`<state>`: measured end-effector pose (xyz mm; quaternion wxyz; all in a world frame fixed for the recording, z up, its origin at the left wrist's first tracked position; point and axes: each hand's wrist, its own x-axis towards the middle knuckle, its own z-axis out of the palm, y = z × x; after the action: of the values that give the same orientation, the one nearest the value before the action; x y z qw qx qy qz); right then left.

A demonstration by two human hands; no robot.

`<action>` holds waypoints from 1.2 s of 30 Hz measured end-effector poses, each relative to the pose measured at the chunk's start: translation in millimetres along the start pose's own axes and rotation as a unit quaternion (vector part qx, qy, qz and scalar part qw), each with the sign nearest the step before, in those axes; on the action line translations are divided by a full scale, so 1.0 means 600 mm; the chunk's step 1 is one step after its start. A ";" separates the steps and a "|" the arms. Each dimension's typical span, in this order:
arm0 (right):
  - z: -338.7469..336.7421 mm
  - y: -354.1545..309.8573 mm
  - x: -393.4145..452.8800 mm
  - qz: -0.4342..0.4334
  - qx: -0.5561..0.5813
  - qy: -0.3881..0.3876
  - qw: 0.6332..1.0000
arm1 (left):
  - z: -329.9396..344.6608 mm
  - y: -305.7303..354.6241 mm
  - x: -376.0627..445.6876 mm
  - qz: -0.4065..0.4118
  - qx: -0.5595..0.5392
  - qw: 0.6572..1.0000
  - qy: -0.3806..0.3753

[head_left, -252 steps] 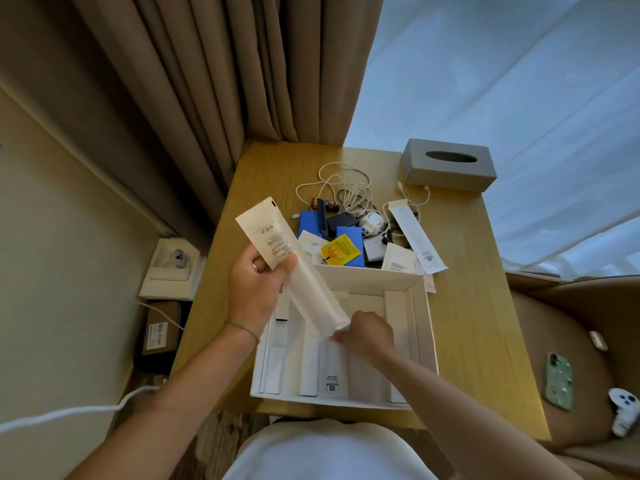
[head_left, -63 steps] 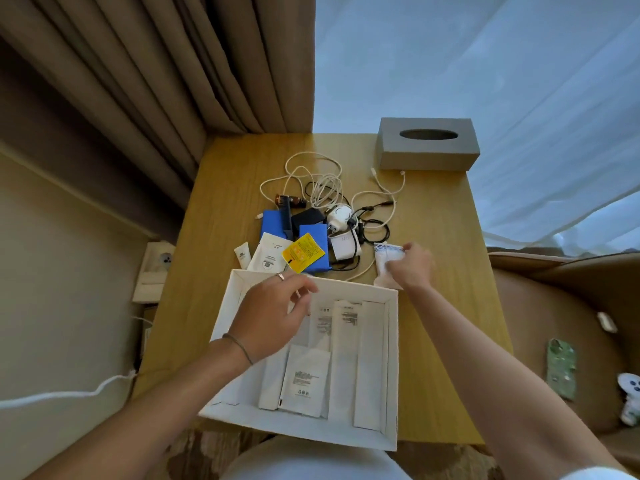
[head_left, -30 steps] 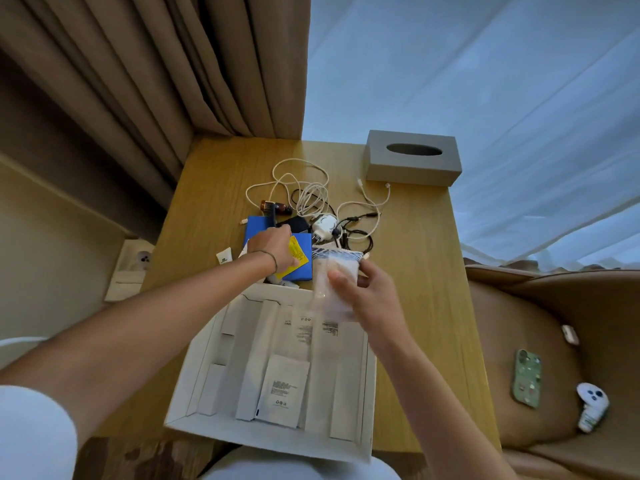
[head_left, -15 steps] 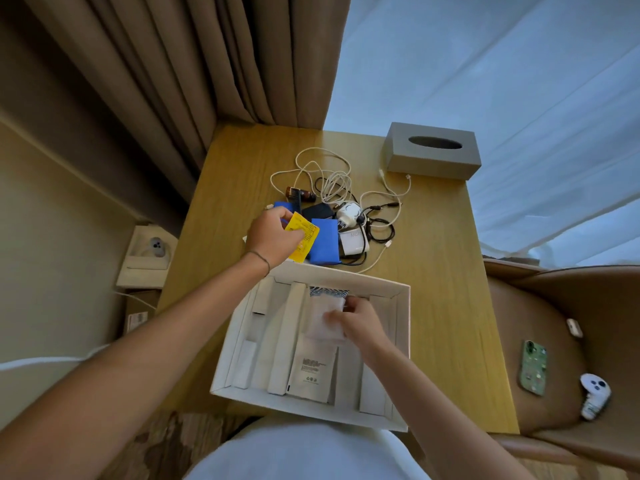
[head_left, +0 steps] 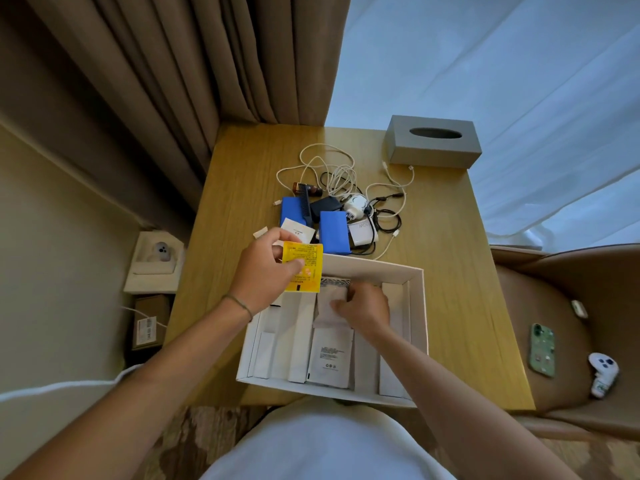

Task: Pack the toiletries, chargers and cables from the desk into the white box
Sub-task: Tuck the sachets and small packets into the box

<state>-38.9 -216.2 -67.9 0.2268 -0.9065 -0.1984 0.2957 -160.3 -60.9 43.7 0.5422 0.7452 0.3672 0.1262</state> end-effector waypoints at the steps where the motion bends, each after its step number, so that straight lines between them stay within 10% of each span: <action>1: -0.005 0.001 0.000 -0.004 -0.024 -0.005 1.000 | 0.004 -0.004 -0.007 -0.005 0.001 1.000 -0.008; 23: -0.149 0.003 -0.100 -0.031 0.090 0.054 0.994 | 0.233 -0.098 -0.061 -0.062 0.272 0.918 -0.281; 31: -0.157 -0.009 -0.081 -0.059 0.075 0.072 0.993 | 0.249 -0.106 -0.073 0.121 0.503 0.809 -0.280; 36: -0.165 -0.053 -0.040 -0.101 0.055 0.080 0.990 | 0.235 -0.102 -0.068 0.114 0.437 0.850 -0.271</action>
<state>-2.3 -231.4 31.1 0.3208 -0.8885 -0.2537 0.2079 -131.3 -180.9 -56.1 0.2204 0.9465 0.1349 -0.1932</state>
